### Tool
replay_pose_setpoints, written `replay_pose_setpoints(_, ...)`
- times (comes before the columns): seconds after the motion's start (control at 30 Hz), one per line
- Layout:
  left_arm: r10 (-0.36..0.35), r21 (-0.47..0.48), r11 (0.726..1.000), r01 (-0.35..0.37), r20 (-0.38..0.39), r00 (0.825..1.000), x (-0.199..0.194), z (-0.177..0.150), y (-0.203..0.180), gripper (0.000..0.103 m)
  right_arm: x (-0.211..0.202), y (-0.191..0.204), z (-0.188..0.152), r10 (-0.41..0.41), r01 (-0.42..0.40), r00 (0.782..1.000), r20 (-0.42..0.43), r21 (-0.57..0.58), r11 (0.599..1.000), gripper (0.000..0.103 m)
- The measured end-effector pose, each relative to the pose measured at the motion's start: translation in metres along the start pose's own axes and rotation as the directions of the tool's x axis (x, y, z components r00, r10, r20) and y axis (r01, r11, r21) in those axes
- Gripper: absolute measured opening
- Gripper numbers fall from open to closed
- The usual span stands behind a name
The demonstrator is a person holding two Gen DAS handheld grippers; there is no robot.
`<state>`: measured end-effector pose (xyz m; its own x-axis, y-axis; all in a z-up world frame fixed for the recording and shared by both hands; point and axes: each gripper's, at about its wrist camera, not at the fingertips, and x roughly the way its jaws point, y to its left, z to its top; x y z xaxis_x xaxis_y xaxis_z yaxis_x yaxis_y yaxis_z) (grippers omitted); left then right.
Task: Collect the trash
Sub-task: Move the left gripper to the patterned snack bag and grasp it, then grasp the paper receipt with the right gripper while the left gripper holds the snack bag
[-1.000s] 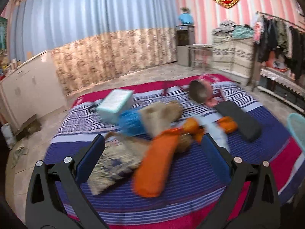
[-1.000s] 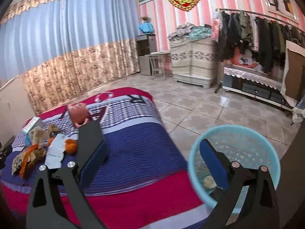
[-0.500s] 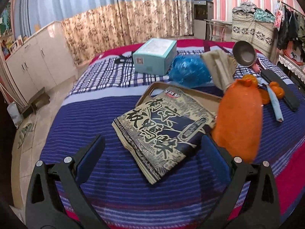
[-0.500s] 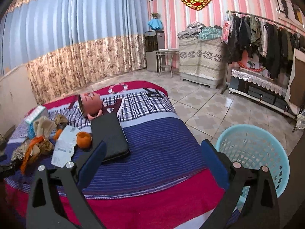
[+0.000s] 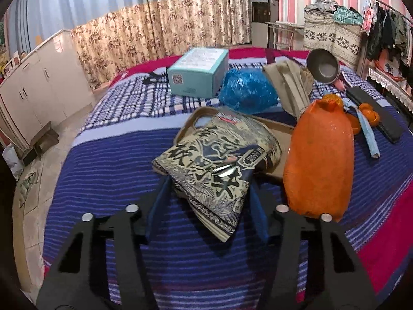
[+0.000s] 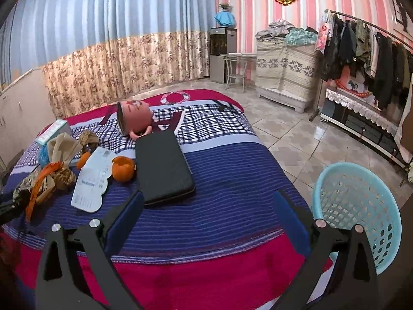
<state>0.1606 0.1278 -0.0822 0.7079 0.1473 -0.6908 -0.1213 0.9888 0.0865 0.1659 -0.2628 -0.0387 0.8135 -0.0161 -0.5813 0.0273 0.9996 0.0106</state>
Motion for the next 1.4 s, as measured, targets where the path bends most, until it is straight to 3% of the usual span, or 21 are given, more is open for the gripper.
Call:
replay_pose_setpoints(0.17, 0.037, 0.005, 0.999, -0.037, 0.06, 0.998, -0.015, 0.008, 0.007, 0.039, 0.002, 0.005, -0.001, 0.019, -0.02, 1.0, -0.017, -0.013, 1.0, 0.097)
replay_pose_setpoints(0.33, 0.057, -0.025, 0.998, -0.055, 0.093, 0.994, -0.03, 0.017, 0.024, 0.032, 0.002, 0.013, -0.002, 0.053, -0.053, 0.998, -0.032, -0.027, 0.998, 0.097)
replay_pose_setpoints(0.7, 0.122, -0.11, 0.988, -0.106, 0.147, 0.982, -0.05, 0.037, 0.053, 0.032, 0.014, 0.074, 0.0, 0.156, -0.165, 0.985, -0.069, -0.148, 0.975, 0.096)
replay_pose_setpoints(0.83, 0.142, -0.097, 0.987, -0.127, 0.171, 0.975, -0.053, 0.041, 0.053, 0.032, 0.029, 0.102, -0.002, 0.192, -0.214, 0.973, -0.127, -0.196, 0.957, 0.082)
replay_pose_setpoints(0.93, 0.143, -0.086, 0.988, -0.129, 0.186, 0.972, -0.055, 0.044, 0.052, 0.032, 0.044, 0.121, 0.0, 0.256, -0.286, 0.949, -0.184, -0.167, 0.944, 0.081)
replay_pose_setpoints(1.03, 0.144, -0.082, 0.988, -0.13, 0.196, 0.97, -0.056, 0.045, 0.054, 0.032, 0.056, 0.137, 0.001, 0.263, -0.3, 0.941, -0.211, -0.17, 0.939, 0.081)
replay_pose_setpoints(1.3, 0.126, -0.093, 0.99, -0.11, 0.189, 0.974, -0.05, 0.04, 0.059, 0.032, 0.099, 0.146, 0.001, 0.334, -0.363, 0.885, -0.325, -0.033, 0.931, 0.06)
replay_pose_setpoints(1.4, 0.126, -0.092, 0.99, -0.11, 0.185, 0.975, -0.049, 0.04, 0.058, 0.032, 0.098, 0.153, -0.003, 0.314, -0.353, 0.897, -0.312, -0.075, 0.933, 0.056)
